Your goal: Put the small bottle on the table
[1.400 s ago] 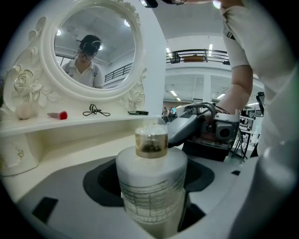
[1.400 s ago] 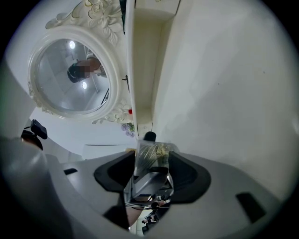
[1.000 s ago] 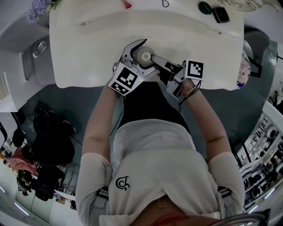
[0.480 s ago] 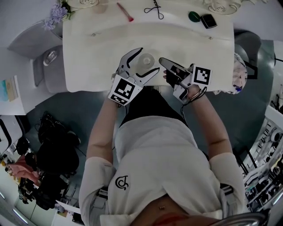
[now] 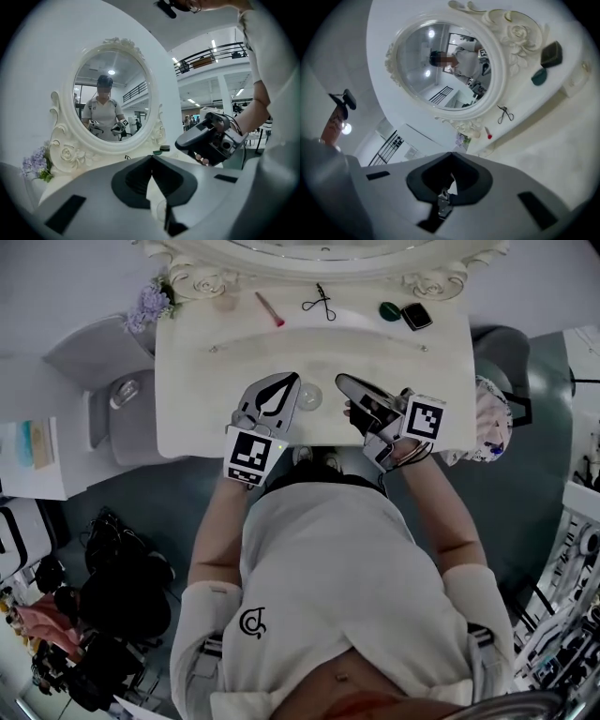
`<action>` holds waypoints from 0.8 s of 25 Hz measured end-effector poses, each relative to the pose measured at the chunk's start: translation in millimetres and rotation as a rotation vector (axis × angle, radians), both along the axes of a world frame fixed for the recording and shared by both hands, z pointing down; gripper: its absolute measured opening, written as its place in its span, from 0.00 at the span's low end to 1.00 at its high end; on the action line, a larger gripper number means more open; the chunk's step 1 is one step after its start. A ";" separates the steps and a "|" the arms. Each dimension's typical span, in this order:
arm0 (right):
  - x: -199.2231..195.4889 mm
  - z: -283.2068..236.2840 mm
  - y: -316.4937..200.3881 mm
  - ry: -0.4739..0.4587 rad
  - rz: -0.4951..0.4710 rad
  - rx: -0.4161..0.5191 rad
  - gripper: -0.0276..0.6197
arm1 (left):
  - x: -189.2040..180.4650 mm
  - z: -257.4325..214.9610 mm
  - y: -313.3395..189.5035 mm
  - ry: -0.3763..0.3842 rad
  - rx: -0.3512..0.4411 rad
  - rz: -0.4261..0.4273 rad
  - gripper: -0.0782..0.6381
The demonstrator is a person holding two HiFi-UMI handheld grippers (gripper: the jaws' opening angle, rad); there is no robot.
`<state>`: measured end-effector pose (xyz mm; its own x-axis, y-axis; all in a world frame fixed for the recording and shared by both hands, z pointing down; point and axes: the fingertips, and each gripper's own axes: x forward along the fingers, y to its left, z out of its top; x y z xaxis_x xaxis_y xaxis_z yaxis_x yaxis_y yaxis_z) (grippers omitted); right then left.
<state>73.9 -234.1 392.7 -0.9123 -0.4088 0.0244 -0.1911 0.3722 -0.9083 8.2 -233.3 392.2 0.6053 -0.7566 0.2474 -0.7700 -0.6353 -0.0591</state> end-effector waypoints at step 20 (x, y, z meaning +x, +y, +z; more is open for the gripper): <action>27.1 -92.1 -21.3 0.580 0.327 0.927 0.05 | -49.2 -84.9 -11.7 0.079 0.113 -0.149 0.13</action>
